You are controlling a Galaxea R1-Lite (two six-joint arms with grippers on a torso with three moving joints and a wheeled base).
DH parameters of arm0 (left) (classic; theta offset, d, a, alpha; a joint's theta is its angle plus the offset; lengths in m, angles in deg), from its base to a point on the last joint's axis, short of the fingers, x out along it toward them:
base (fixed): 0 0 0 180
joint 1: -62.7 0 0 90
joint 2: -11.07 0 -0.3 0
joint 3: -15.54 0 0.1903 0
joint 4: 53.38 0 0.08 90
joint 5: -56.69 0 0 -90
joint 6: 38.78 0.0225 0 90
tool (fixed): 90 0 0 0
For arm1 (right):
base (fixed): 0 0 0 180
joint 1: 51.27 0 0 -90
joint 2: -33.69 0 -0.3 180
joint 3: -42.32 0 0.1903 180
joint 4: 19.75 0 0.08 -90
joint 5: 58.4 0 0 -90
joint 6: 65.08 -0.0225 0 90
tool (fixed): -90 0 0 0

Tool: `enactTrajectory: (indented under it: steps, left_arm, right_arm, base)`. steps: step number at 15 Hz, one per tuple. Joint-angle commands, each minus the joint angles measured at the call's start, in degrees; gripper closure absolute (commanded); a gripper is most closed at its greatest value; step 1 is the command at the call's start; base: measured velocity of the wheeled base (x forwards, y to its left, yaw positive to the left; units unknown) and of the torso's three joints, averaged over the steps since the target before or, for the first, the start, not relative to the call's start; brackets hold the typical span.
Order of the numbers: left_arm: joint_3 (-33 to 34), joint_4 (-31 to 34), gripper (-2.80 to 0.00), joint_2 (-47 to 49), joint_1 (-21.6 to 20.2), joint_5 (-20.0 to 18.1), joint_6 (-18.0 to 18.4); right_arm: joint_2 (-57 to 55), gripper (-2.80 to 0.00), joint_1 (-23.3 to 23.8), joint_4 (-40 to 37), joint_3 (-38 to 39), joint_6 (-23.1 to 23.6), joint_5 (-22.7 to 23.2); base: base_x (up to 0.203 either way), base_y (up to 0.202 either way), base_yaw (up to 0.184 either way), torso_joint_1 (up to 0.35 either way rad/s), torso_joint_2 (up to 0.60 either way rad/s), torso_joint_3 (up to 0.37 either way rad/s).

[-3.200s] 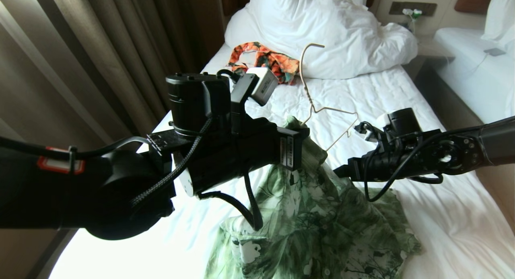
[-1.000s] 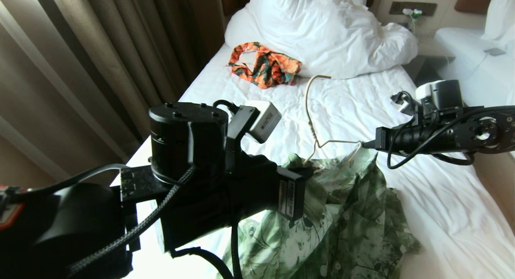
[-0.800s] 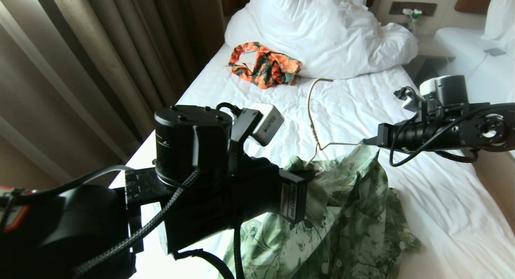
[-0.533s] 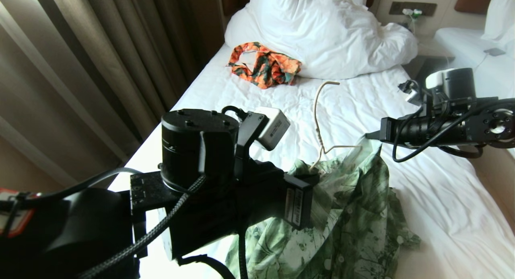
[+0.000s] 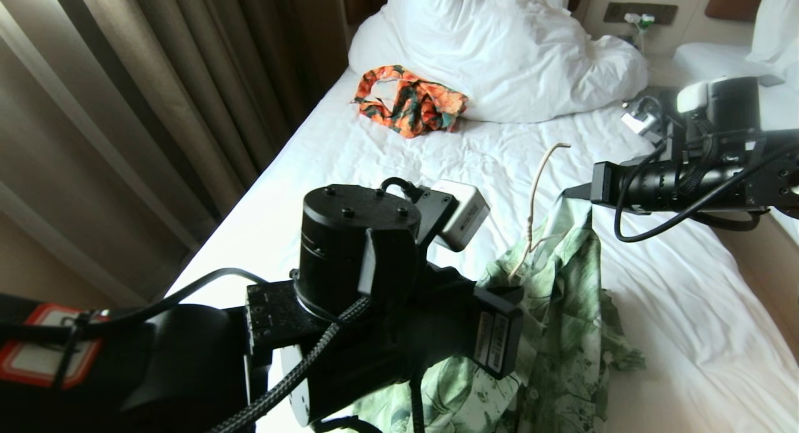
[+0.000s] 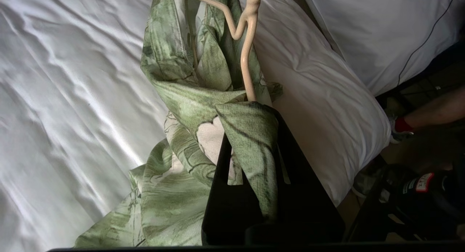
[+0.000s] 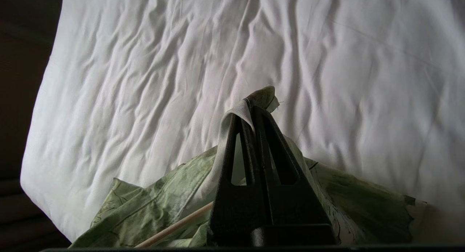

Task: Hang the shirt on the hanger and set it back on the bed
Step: Hook the other side of the shirt onto the hanger

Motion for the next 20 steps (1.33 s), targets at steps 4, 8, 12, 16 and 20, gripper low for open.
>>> enactTrajectory:
  steps: [4,8,12,16,20]
  left_arm:
    - [-3.94,-0.04,0.0,3.5,1.54,0.23,-0.66]
    - [-5.78,-0.58,0.0,4.61,1.94,-0.23,-4.1]
    - [-8.17,-0.69,0.0,4.34,1.76,-1.53,-8.72]
    - [-8.07,-8.6,0.0,4.18,1.6,-1.37,-10.87]
    - [-7.17,-13.9,0.0,4.34,1.67,-1.26,-13.11]
  right_arm:
    - [6.87,0.0,-3.57,-0.4,0.3,-0.14,1.83]
    - [11.25,0.0,-5.4,-1.64,0.57,-0.14,2.54]
    - [15.9,0.0,-5.38,-3.71,1.41,-0.07,4.73]
    - [19.49,0.0,-5.3,-6.09,2.11,0.04,6.69]
    - [21.25,0.0,-5.06,-6.12,1.98,-0.05,6.87]
  base:
    - [0.0,0.0,0.0,0.0,0.0,0.0]
    - [0.0,0.0,0.0,0.0,0.0,0.0]
    - [0.0,0.0,0.0,0.0,0.0,0.0]
    - [0.0,0.0,0.0,0.0,0.0,0.0]
    - [0.0,0.0,0.0,0.0,0.0,0.0]
